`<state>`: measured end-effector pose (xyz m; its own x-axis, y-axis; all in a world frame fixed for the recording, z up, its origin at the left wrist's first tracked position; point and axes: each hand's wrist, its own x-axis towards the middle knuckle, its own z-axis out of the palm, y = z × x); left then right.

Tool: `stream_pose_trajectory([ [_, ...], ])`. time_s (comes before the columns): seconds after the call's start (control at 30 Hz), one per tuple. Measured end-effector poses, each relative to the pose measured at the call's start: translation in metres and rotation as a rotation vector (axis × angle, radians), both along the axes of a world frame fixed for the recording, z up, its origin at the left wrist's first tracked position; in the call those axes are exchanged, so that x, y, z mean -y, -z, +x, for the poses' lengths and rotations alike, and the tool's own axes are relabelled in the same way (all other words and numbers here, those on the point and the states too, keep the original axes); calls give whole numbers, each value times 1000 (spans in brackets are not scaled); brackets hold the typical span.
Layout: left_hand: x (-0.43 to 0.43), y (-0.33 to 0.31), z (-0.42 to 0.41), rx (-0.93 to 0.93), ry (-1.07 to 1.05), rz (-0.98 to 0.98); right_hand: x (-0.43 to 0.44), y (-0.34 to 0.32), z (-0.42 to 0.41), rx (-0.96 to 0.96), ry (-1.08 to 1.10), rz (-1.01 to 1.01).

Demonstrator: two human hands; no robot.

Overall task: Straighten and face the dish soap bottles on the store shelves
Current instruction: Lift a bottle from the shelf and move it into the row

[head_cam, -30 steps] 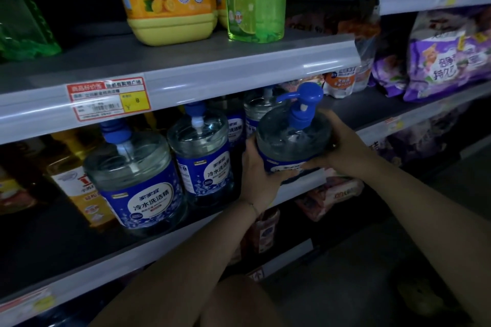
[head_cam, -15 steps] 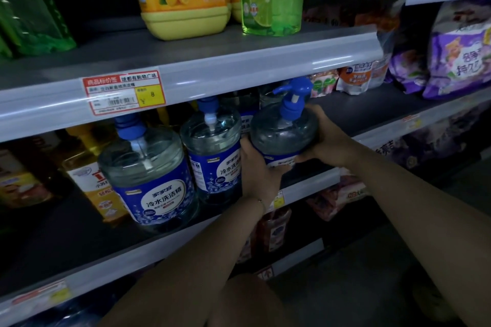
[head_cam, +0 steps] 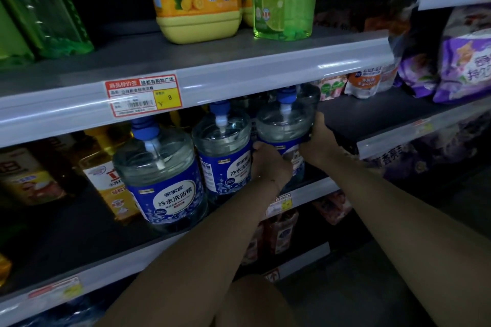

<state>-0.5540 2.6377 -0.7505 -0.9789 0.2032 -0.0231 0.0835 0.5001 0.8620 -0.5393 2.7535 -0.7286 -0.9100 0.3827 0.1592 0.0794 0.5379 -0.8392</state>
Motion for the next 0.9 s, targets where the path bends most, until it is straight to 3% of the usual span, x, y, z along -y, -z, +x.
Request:
stream_pose_trajectory([
  [0.1,16,-5,5,-116,62,-220,3,7,10,-21,90,178],
  [0.27,57,-10,22,-293,227,-316,29,6,33,-40,84,475],
  [0.4,99,-13,37,-429,302,-372,56,-2,48,-93,-102,755],
  [0.5,140,-11,47,-491,286,-388,88,-7,54,-142,-341,825],
  [0.67,220,1,55,-451,195,-459,160,-9,54,-199,-642,935],
  [0.8,281,8,43,-301,-34,-526,223,-4,50,-272,-815,935],
  [0.9,311,11,22,-158,-204,-394,259,0,44,-283,-884,913],
])
